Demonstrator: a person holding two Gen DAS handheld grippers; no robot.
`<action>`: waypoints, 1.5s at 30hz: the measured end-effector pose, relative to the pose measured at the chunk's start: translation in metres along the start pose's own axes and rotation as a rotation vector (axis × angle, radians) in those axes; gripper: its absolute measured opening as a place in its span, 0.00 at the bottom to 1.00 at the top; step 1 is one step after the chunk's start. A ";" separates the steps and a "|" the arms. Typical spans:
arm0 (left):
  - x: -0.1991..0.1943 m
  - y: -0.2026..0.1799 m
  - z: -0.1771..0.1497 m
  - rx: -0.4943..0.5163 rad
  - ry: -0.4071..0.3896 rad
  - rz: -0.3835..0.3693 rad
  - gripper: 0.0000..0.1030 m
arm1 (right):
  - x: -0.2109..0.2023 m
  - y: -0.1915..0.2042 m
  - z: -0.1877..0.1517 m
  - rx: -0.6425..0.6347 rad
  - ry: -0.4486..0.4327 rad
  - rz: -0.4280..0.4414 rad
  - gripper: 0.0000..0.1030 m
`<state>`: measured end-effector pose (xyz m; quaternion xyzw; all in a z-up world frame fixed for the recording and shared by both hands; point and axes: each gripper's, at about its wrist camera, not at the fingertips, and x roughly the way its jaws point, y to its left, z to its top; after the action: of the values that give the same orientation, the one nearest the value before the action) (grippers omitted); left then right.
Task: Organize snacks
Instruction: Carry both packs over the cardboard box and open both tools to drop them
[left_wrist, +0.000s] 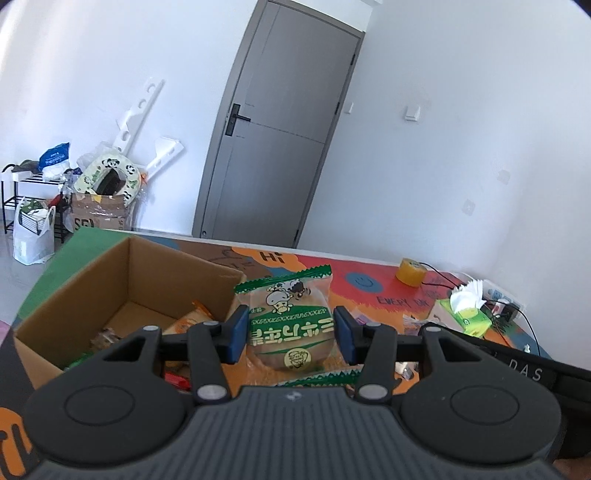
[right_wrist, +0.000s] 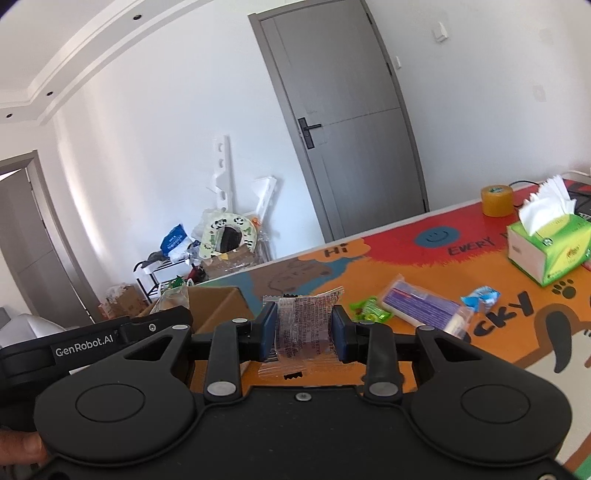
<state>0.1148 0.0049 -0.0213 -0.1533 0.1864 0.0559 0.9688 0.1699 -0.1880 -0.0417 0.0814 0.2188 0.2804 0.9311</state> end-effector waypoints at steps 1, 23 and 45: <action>-0.001 0.002 0.001 -0.003 -0.003 0.004 0.46 | 0.001 0.002 0.001 -0.003 -0.001 0.004 0.31; -0.004 0.067 0.024 -0.043 -0.033 0.130 0.46 | 0.044 0.055 0.010 -0.058 0.030 0.105 0.31; 0.039 0.116 0.027 -0.092 0.033 0.178 0.50 | 0.102 0.103 0.013 -0.104 0.085 0.163 0.31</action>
<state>0.1407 0.1251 -0.0442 -0.1813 0.2127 0.1477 0.9487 0.2017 -0.0462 -0.0388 0.0388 0.2358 0.3692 0.8981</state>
